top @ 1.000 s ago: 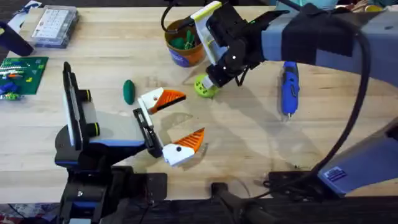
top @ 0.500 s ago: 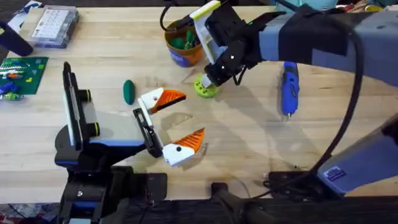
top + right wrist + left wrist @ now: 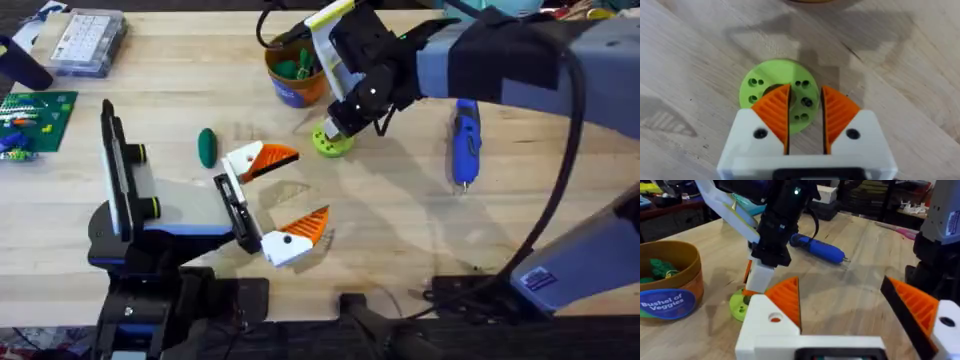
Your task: Pick up the gripper from the table and insert it into the empty holder that is missing its gripper. Then pick up a screw, insert it into the mounting hole, and use the screwdriver to tighten it. Finally, clean up the table by picking up the vegetable and placing it into the bucket.
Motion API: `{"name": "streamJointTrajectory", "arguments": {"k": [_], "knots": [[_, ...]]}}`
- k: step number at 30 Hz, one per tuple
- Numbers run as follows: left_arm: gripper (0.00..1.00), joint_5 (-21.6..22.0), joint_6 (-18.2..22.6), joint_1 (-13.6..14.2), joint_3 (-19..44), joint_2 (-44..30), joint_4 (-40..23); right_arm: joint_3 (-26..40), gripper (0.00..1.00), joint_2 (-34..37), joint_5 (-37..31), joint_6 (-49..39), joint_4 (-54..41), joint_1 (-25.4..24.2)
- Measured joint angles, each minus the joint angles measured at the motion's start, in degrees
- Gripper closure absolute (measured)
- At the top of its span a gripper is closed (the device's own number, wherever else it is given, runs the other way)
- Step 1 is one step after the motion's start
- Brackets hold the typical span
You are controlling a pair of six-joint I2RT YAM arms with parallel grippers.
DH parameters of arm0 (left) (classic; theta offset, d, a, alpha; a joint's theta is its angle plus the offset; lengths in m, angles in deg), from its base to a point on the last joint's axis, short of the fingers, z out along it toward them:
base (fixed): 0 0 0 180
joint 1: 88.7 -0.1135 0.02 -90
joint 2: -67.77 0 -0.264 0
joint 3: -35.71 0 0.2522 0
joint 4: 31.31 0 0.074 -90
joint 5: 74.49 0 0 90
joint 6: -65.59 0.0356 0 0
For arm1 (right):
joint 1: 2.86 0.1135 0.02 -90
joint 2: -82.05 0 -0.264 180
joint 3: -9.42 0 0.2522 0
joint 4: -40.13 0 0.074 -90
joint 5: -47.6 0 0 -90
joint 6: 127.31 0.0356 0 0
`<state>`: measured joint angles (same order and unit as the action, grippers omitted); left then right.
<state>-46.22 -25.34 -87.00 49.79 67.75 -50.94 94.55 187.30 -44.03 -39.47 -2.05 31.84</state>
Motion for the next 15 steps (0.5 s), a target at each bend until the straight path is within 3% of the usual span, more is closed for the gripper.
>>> {"name": "streamJointTrajectory", "arguments": {"k": [8, 15], "knots": [[0.014, 0.0, 0.0, 0.0, 0.0, 0.0, 0.0, 0.2, 0.81, 0.0, 0.0, 0.0, -0.3, 0.0], [0.013, 0.0, 0.0, 0.0, 0.0, 0.0, 0.0, 0.5, 0.77, 0.0, 0.0, 0.0, -1.6, 0.0]]}}
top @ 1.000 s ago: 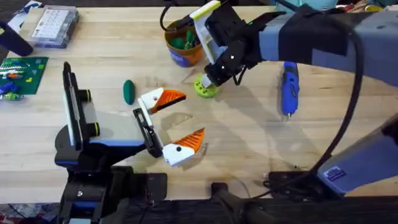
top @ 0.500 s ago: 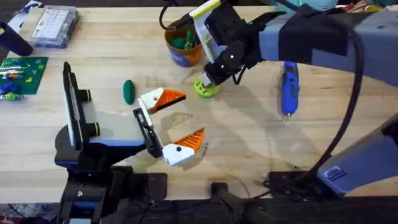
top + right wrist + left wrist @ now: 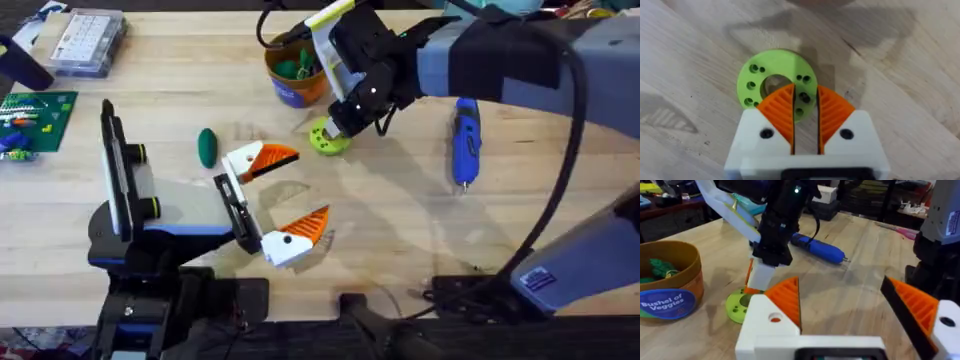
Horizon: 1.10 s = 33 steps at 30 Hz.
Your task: Pick up the gripper from the table and insert it into the empty holder that is missing its gripper. Then pick up a screw, insert it into the mounting hole, and use the screwdriver to tighten it. Finally, clean up the table by picking up the vegetable and placing it into the bucket.
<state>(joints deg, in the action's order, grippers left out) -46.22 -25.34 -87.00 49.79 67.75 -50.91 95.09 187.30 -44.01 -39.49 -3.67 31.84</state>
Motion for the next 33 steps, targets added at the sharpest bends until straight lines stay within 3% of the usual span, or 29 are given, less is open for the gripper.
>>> {"name": "streamJointTrajectory", "arguments": {"k": [7, 15, 27, 33], "knots": [[0.013, 0.0, 0.0, 0.0, 0.0, 0.0, 0.0, 0.1, 0.768, 0.0, 0.0, 0.0, -0.2, 0.0], [0.014, 0.0, 0.0, 0.0, 0.0, 0.0, 0.0, 0.3, 0.991, 0.0, 0.0, -0.3, -0.4, 0.0], [0.014, 0.0, 0.0, 0.0, 0.0, 0.0, 0.0, 0.4, 0.993, 0.0, 0.0, -0.3, -1.2, 0.0], [0.014, 0.0, 0.0, 0.0, 0.0, 0.0, 0.0, 2.8, 0.994, 0.0, 0.0, -0.3, -6.9, 0.0]]}}
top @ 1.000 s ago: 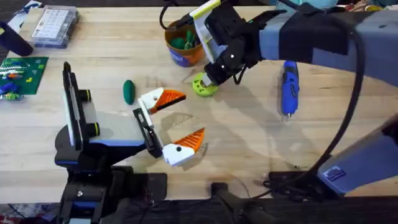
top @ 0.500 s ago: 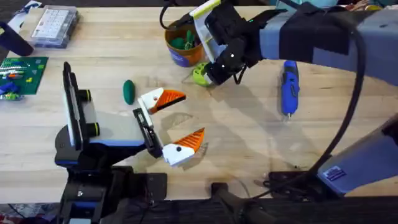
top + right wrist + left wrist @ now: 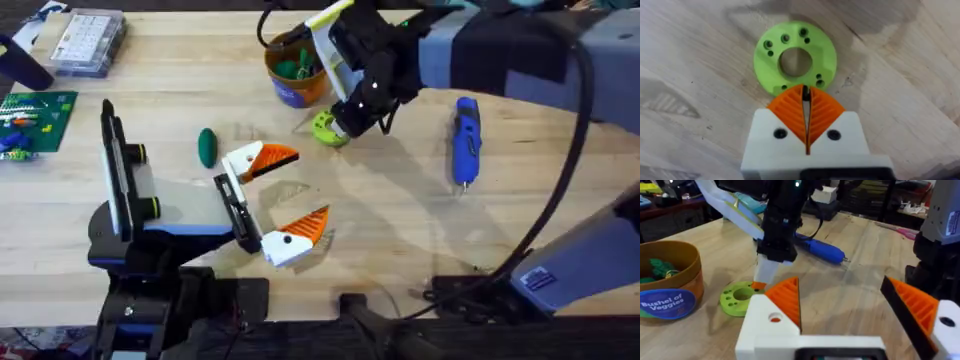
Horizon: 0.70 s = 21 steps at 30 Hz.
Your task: Pick up the gripper from the table and insert it into the empty holder that is missing its gripper. Then pick up a screw, insert it into the mounting hole, and use the screwdriver to tighten it. Finally, clean up the table by picking up the vegetable and placing it into the bucket.
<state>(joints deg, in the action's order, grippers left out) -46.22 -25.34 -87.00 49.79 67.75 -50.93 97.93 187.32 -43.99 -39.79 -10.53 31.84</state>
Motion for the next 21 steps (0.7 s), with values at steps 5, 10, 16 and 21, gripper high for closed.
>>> {"name": "streamJointTrajectory", "arguments": {"k": [5, 10, 16, 21], "knots": [[0.014, 0.0, 0.0, 0.0, 0.0, 0.0, 0.0, 5.4, 0.994, 0.0, 0.1, -0.1, -4.6, 0.0], [0.014, 0.0, 0.0, 0.0, 0.0, 0.0, 0.0, 11.6, 0.994, 0.0, 0.2, -0.2, -11.2, 0.0], [0.015, 0.0, 0.0, 0.0, 0.0, 0.0, 0.0, 18.2, 0.994, 0.0, 0.3, -0.6, -19.0, 1.0], [0.014, 0.0, 0.0, 0.0, 0.0, 0.0, 0.0, 24.0, 0.994, 0.0, 0.3, -0.6, -24.6, 4.3]]}}
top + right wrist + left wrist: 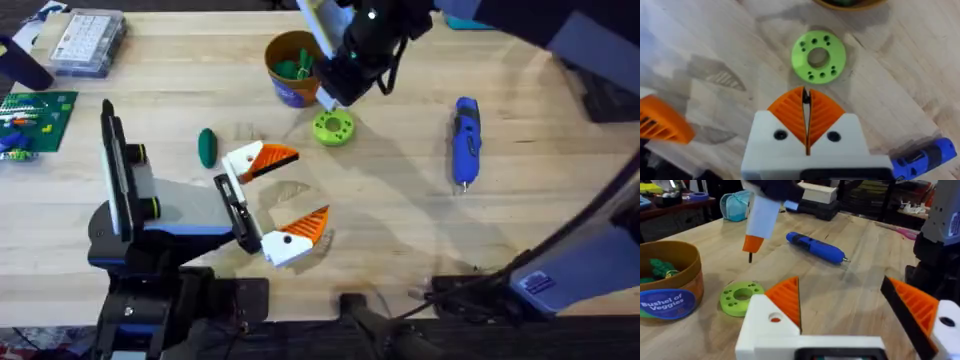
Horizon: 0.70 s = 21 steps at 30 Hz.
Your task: Pick up the gripper from the table and insert it into the empty holder that is missing its gripper. Then pick up a screw, insert it into the mounting hole, and use the screwdriver to tighten it. Finally, clean up the table by picking up the vegetable and placing it into the bucket.
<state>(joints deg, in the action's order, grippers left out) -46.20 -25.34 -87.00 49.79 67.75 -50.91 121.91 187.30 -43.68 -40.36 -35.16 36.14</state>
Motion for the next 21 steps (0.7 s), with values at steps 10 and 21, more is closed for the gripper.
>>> {"name": "streamJointTrajectory", "arguments": {"k": [10, 21], "knots": [[0.014, 0.0, 0.0, 0.0, 0.0, 0.0, 0.0, 10.6, 0.995, -0.8, -0.8, 0.0, -7.4, 7.3], [0.014, 0.0, 0.0, 0.0, 0.0, 0.0, 0.0, 16.9, 0.995, -0.9, -0.8, 0.0, -10.4, 17.5]]}}
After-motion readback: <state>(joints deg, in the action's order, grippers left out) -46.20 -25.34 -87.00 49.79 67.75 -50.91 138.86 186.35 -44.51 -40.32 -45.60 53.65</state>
